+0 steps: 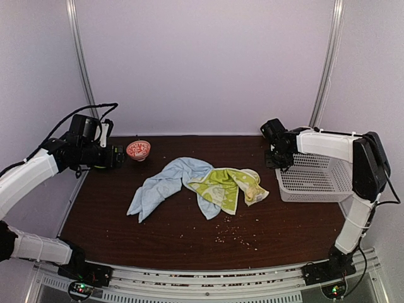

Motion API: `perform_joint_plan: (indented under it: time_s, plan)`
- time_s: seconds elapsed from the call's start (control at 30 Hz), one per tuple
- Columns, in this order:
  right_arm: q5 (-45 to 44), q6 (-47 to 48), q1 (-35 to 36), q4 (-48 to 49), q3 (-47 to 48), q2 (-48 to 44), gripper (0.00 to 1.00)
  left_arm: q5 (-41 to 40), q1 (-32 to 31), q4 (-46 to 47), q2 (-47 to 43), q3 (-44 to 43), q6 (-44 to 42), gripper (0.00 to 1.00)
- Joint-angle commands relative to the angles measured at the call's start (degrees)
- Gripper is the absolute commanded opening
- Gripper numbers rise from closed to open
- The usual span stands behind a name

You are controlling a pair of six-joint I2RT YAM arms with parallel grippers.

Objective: Roll the towels
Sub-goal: Move the bin to the corner of the board.

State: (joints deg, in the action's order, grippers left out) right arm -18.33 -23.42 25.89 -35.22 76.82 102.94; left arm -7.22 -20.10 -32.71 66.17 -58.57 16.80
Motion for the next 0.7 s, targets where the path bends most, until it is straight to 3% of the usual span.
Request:
perform_joint_plan:
  time_s: [0.0, 0.03, 0.17, 0.2, 0.23, 0.37, 0.5, 0.6, 0.67]
  plan:
    - [-1.65, 2.26, -0.76, -0.89, 4.37, 2.46, 0.00, 0.35, -0.35, 0.52, 0.47, -1.87, 0.26, 0.93]
    - [-1.53, 2.08, -0.83, -1.65, 5.09, 3.06, 0.00, 0.41, -0.30, 0.46, 0.57, -1.90, 0.25, 0.93]
    - [-0.51, 1.27, -0.57, -1.41, 3.57, 0.52, 0.77, 0.63, -0.36, 0.28, 0.65, -1.92, 0.25, 0.93]
    - [-0.45, 1.05, -0.23, -1.19, 2.92, -1.07, 0.89, 0.70, -0.33, 0.28, 0.57, -1.93, 0.18, 0.93]
    - [-0.32, 0.87, 0.25, -1.40, 2.56, -2.78, 0.92, 0.91, -0.33, 0.32, 0.54, -1.88, 0.17, 0.93]
    - [-1.88, 0.85, 4.85, -3.04, 1.23, -10.16, 0.94, 1.47, -0.35, 0.30, 0.60, -2.00, 0.17, 0.93]
    - [-0.40, 1.35, 13.22, 0.69, -3.97, -18.23, 0.89, 1.47, -0.35, 0.36, 0.57, -1.82, 0.17, 0.93]
    - [3.26, -0.66, 18.78, 2.61, -6.68, -18.75, 0.81, 1.21, -0.37, 0.46, 0.71, -1.75, 0.19, 0.93]
    - [5.68, -2.04, 22.31, 4.56, -7.70, -16.71, 0.70, 1.09, -0.35, 0.58, 0.88, -1.72, 0.23, 0.92]
